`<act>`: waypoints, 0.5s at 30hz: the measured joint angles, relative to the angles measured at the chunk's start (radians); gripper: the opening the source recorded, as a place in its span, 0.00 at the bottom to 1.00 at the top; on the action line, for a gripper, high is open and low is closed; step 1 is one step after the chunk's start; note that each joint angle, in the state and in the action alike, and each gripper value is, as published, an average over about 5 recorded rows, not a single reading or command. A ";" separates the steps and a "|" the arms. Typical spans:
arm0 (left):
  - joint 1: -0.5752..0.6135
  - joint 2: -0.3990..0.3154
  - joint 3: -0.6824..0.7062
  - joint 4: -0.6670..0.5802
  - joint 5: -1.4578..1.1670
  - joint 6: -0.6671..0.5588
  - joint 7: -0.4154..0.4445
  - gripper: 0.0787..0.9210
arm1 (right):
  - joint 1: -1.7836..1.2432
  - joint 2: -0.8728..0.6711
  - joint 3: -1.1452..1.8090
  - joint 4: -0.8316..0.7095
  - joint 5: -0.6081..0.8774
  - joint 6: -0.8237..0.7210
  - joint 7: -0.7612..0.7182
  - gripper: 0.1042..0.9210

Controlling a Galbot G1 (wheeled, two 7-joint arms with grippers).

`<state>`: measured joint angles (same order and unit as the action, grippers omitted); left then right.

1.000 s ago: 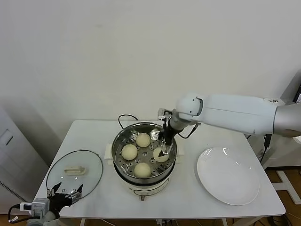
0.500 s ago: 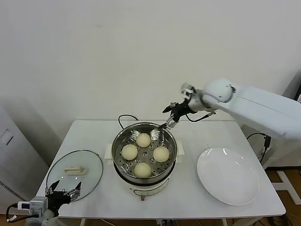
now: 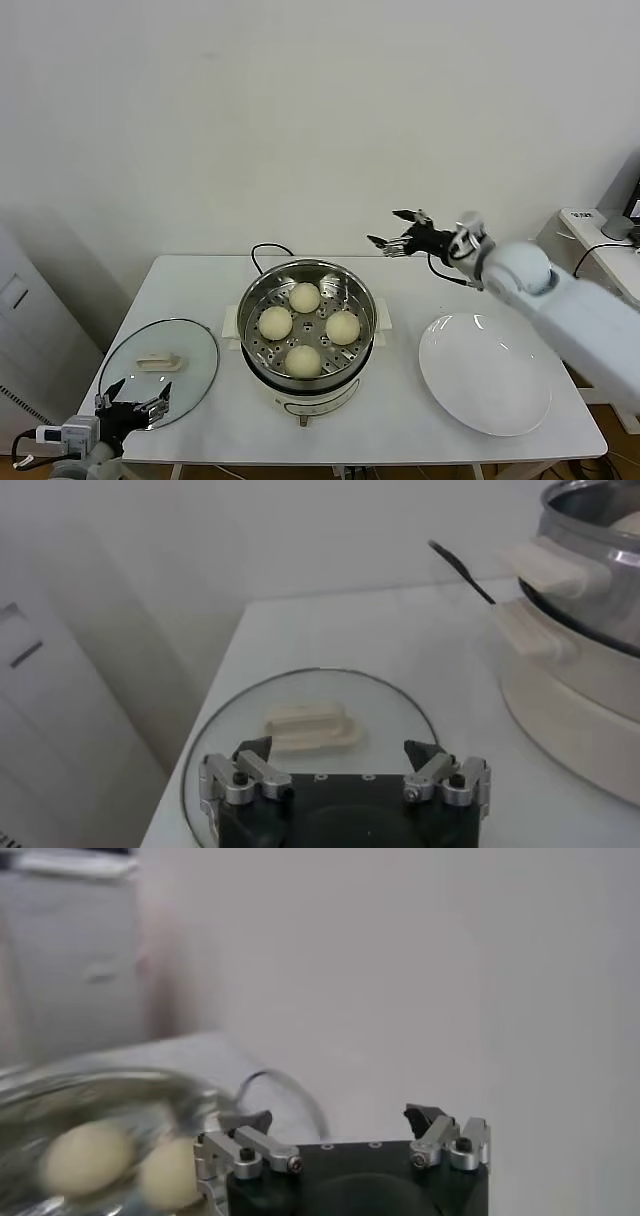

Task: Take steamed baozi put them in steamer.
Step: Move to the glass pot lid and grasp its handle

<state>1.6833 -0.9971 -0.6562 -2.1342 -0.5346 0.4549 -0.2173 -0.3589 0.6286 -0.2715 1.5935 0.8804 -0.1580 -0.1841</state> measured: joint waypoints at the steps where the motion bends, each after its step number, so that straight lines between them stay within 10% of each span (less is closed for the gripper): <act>1: -0.002 -0.002 0.000 0.000 0.001 -0.002 0.001 0.88 | -0.055 0.006 0.051 0.006 -0.014 0.017 0.019 0.88; 15: -0.016 -0.016 -0.001 0.041 0.216 -0.106 0.066 0.88 | -0.683 0.215 0.622 0.057 -0.223 0.212 0.132 0.88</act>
<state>1.6674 -1.0132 -0.6570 -2.0930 -0.3187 0.3488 -0.1514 -1.0415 0.8439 0.3509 1.6505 0.6570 0.0535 -0.0525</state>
